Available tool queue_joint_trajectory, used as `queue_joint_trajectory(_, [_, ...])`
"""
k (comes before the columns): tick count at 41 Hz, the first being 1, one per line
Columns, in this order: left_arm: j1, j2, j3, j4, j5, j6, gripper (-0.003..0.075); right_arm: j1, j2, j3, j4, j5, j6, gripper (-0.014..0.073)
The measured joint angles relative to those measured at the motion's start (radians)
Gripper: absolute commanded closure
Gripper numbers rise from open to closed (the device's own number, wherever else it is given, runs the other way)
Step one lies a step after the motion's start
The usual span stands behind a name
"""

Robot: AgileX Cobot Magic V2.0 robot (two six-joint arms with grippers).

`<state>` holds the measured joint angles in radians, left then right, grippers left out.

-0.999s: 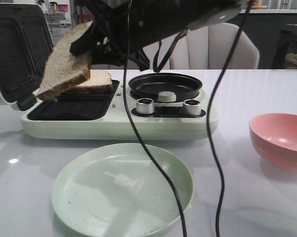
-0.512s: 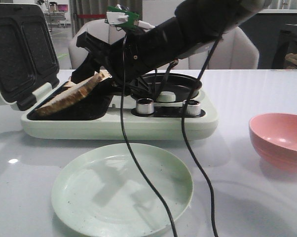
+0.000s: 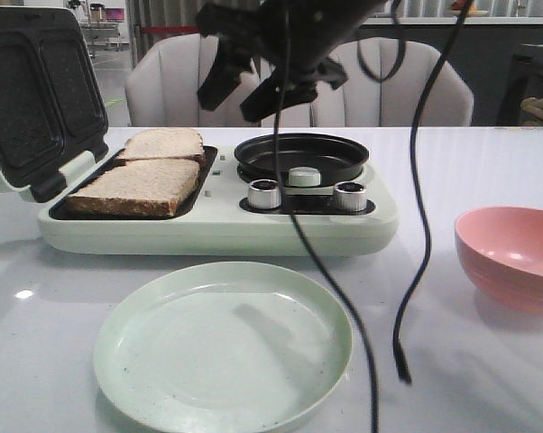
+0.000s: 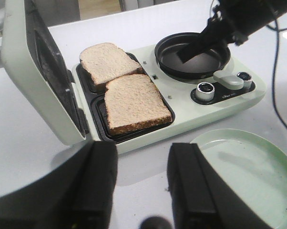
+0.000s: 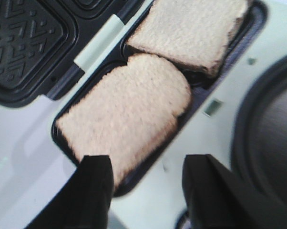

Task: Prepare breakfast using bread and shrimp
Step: 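Withdraw the right gripper away from the sandwich maker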

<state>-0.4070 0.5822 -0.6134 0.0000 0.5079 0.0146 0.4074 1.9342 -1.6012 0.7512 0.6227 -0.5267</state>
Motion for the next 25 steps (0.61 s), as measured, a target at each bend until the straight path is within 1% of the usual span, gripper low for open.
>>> queue_joint_trajectory(2, [0.0,0.0,0.0,0.0,0.0,0.0,0.0393,-0.004,-0.042,0.0,-0.074,0.043,0.042,0.0201])
queue_joint_trajectory(8, [0.0,0.0,0.0,0.0,0.0,0.0,0.0393,-0.011,-0.168,0.0,-0.227,0.186,0.135,0.0278])
queue_joint_trajectory(14, [0.0,0.0,0.0,0.0,0.0,0.0,0.0393,-0.013,-0.291,0.049,-0.328,0.288,0.193,0.0288])
queue_joint_trajectory(19, [0.0,0.0,0.0,0.0,0.013,0.0,0.0393,-0.013,-0.404,0.156,-0.407,0.297,0.243,0.0288])
queue_joint_trajectory(25, [0.0,0.0,0.0,0.0,0.032,0.0,0.0393,-0.013,-0.572,0.335,-0.48,0.248,0.289,0.0288])
